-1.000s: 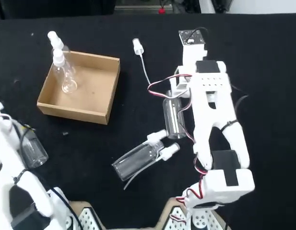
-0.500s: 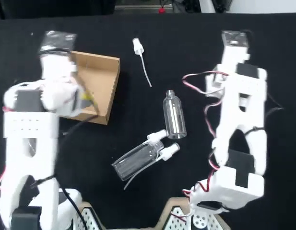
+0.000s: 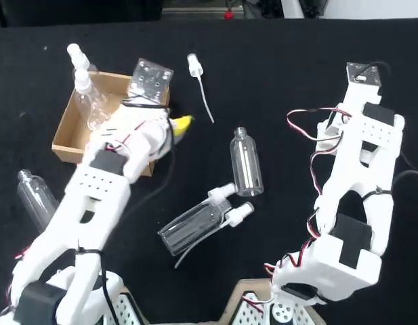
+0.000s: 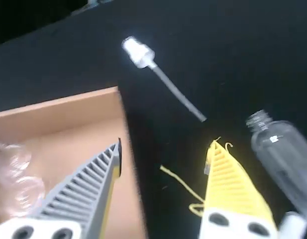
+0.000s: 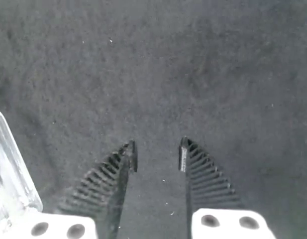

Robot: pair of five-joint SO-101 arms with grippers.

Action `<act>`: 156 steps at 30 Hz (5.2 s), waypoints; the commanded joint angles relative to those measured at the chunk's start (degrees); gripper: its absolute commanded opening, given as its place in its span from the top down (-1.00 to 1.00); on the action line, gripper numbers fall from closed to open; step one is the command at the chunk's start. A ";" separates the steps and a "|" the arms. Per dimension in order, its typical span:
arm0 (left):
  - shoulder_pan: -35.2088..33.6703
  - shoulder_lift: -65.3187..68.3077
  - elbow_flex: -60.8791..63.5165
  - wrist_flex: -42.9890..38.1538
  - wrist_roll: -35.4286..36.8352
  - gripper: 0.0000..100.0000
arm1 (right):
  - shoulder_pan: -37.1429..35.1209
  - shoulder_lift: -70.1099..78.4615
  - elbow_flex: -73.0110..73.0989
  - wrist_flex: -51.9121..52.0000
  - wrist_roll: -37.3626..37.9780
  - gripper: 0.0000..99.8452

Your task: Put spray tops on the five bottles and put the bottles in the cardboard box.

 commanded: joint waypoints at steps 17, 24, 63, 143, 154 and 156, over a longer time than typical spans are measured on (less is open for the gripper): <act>10.07 29.01 -5.58 -34.99 21.89 0.47 | 4.84 -4.26 1.19 -0.44 3.25 0.71; 10.42 40.79 -14.81 -34.99 22.77 0.47 | 4.84 -4.18 1.36 -0.35 3.25 0.71; 9.01 60.84 -42.33 -13.36 30.07 0.58 | 11.08 -3.74 5.05 -0.79 10.46 0.71; 13.49 46.42 -29.32 -23.47 32.53 0.55 | 11.08 -3.74 9.71 -4.84 10.46 0.71; 11.91 53.01 -36.62 -23.30 43.69 0.55 | 11.69 -3.65 9.80 -4.66 10.46 0.71; 11.91 53.10 -36.26 -23.30 44.04 0.55 | 11.69 -3.65 9.80 -4.40 10.37 0.71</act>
